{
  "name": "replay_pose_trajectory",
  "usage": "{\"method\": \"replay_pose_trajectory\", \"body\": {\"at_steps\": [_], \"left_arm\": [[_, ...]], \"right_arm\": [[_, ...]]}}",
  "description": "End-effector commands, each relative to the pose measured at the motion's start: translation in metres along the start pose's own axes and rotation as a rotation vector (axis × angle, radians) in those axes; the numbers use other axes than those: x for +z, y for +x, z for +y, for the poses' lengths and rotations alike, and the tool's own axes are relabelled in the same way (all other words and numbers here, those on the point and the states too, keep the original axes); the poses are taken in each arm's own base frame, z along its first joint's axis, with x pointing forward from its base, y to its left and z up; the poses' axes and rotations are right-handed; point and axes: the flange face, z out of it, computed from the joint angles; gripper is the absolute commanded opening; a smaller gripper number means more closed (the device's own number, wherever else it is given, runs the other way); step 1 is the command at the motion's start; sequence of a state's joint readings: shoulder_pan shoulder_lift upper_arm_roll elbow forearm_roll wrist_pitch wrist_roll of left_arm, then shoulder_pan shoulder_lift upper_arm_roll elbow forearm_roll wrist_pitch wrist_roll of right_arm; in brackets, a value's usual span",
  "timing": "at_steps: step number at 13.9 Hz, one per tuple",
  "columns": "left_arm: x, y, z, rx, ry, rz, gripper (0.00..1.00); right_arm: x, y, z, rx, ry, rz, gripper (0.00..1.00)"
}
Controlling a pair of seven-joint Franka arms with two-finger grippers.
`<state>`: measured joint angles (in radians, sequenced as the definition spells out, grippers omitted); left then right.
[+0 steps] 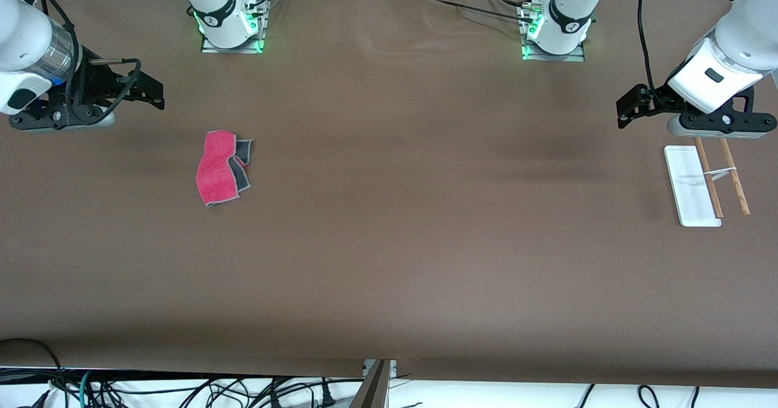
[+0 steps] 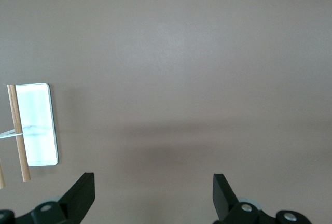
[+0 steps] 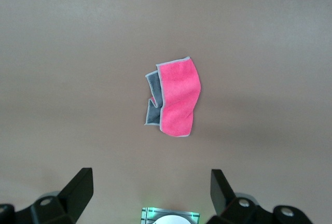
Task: Pass towel and hang on rack
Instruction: 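Move the right gripper down over the pink towel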
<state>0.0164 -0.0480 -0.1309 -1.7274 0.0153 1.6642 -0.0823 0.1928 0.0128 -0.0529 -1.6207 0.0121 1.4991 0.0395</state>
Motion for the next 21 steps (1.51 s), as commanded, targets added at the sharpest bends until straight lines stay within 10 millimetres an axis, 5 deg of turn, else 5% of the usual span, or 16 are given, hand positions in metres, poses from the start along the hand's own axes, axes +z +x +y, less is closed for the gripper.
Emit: {"method": "replay_pose_trajectory", "body": {"at_steps": [1,10,12,18,21], "left_arm": [[-0.005,-0.001,-0.003,0.018,0.017,0.001,1.0],[-0.005,-0.001,-0.002,0.02,0.017,0.001,1.0],[-0.005,-0.001,-0.003,0.02,0.017,0.001,1.0],[-0.005,-0.001,-0.003,0.021,0.017,0.001,1.0],[-0.005,-0.001,-0.003,0.021,0.017,0.001,1.0]], "right_arm": [[-0.007,-0.007,0.004,-0.001,-0.008,0.015,1.0],[0.01,0.003,0.003,-0.006,-0.017,-0.005,1.0],[0.046,0.023,0.002,-0.001,-0.02,-0.024,1.0],[0.199,0.093,-0.003,0.011,-0.031,-0.037,0.99],[0.261,0.104,-0.015,0.06,-0.03,-0.02,0.98]]}}
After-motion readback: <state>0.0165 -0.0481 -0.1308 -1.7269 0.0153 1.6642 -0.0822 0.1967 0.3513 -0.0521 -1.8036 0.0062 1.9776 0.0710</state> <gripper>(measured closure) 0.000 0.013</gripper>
